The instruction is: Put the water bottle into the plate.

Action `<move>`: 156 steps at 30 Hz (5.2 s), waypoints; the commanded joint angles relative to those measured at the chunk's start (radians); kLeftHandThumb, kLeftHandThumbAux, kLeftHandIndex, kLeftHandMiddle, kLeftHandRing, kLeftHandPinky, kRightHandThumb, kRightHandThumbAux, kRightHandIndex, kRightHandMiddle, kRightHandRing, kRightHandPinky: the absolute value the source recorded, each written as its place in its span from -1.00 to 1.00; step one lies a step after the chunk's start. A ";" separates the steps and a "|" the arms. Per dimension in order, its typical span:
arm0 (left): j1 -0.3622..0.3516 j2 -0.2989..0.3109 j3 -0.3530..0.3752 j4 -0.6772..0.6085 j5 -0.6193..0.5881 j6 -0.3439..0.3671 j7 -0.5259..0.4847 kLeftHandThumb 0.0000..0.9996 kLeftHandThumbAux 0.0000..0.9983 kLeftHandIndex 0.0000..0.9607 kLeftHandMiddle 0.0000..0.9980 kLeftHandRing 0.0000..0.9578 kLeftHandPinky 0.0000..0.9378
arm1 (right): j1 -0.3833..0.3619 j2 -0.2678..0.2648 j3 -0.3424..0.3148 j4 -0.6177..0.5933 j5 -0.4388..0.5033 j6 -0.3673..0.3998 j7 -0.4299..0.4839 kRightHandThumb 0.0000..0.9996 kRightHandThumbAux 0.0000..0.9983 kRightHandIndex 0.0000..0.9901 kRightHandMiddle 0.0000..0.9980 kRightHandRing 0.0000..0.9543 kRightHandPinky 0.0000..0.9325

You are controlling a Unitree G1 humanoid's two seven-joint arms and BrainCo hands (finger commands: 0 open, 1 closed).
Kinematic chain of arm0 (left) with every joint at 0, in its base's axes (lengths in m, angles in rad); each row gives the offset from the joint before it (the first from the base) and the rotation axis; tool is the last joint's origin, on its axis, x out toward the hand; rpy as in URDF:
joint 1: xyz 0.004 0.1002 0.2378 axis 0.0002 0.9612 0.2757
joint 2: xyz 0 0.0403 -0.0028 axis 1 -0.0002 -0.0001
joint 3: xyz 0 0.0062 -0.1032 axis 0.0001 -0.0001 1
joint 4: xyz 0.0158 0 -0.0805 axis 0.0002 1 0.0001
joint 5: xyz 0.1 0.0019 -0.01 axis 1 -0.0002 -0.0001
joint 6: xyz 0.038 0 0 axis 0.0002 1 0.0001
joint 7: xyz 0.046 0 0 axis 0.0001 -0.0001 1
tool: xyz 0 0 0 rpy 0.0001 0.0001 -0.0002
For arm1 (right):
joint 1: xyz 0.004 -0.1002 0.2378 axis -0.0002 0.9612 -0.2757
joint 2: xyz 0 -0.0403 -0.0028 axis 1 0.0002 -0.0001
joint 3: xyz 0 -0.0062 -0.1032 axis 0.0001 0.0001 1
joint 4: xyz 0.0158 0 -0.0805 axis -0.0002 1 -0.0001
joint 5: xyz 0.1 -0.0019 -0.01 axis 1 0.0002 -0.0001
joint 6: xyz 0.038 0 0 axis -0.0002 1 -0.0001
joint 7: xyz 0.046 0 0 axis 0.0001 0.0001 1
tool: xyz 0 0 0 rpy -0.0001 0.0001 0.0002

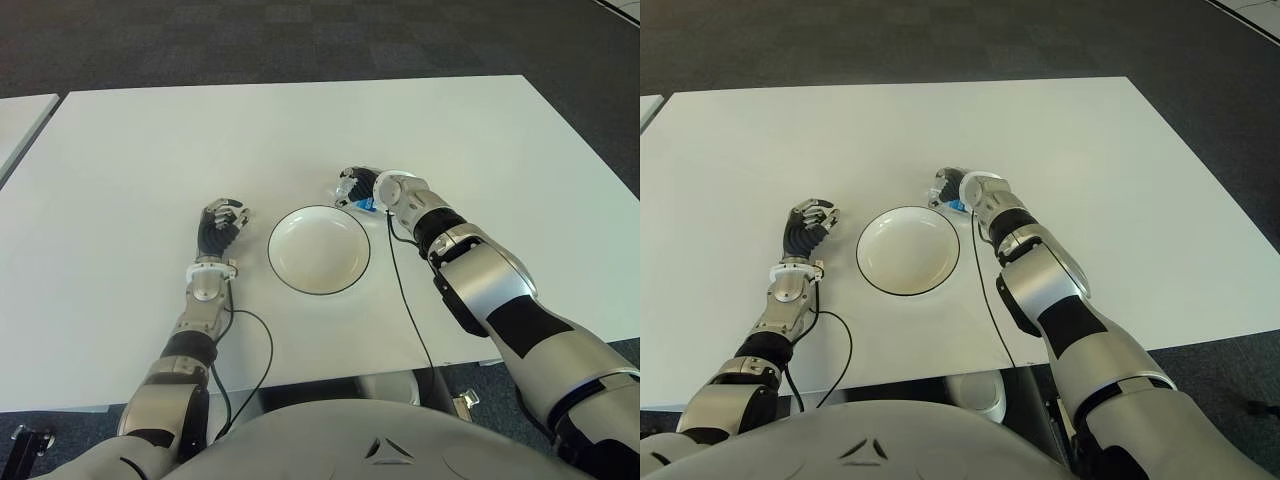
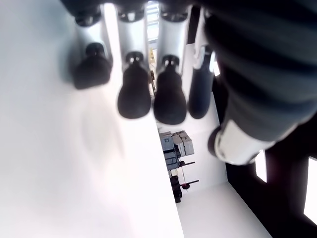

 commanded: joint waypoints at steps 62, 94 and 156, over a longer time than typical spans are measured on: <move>0.120 -0.024 0.016 -0.180 -0.032 0.121 -0.049 0.41 0.44 -0.09 0.54 0.58 0.63 | 0.219 -0.081 -0.151 -0.105 0.100 -0.285 -0.702 0.41 0.44 -0.11 0.67 0.76 0.83; 0.115 -0.028 0.022 -0.170 -0.037 0.116 -0.049 0.41 0.44 -0.09 0.53 0.58 0.62 | 0.180 -0.088 0.034 -0.092 -0.019 -0.215 -0.396 -0.34 0.17 -0.78 -0.77 -0.73 -0.63; 0.112 -0.028 0.035 -0.185 -0.042 0.170 -0.030 0.41 0.44 -0.09 0.51 0.56 0.61 | 0.132 -0.002 0.099 -0.025 -0.052 0.038 -0.276 0.06 0.03 -1.00 -1.00 -1.00 -0.97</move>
